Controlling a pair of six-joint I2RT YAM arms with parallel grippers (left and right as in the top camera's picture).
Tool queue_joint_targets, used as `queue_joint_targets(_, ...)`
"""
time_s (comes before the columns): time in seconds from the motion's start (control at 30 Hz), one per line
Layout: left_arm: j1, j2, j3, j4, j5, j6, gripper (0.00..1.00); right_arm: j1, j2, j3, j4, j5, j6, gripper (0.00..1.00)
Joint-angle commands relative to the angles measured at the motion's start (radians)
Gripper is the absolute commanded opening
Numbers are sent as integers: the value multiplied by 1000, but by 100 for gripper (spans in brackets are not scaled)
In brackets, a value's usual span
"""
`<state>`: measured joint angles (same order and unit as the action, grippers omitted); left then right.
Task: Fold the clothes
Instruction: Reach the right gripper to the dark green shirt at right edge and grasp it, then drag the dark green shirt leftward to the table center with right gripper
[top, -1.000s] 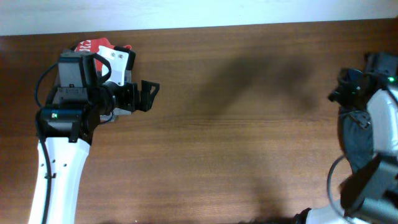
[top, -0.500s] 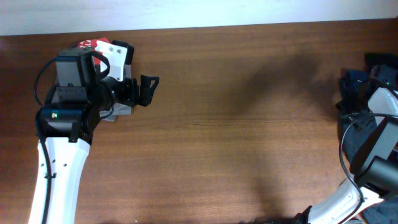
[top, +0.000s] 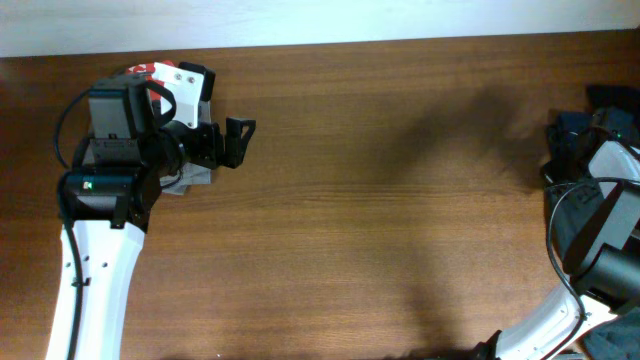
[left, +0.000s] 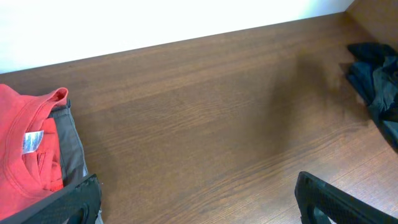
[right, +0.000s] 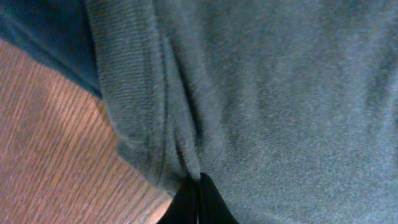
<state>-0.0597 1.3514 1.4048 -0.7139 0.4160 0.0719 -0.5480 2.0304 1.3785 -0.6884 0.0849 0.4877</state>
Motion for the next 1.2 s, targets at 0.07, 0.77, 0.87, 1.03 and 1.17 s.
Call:
queue_joint_targets(0.07, 2, 8, 24, 11, 18, 19, 99, 15, -148, 15, -3, -154, -110, 4)
queue_joint_targets(0.77, 4, 8, 24, 27, 3, 19, 99, 920, -277, 15, 106, -384, -172, 4)
queue_joint_targets(0.87, 4, 8, 24, 13, 3, 19, 99, 982, -280, 15, 142, -375, -269, 27)
queue_joint_targets(1.03, 3, 8, 24, -3, 8, 19, 99, 903, -338, 15, 105, -197, -268, 69)
queue_joint_targets(1.17, 3, 8, 24, -17, 11, 19, 99, 695, -348, 15, 14, -181, -180, 72)
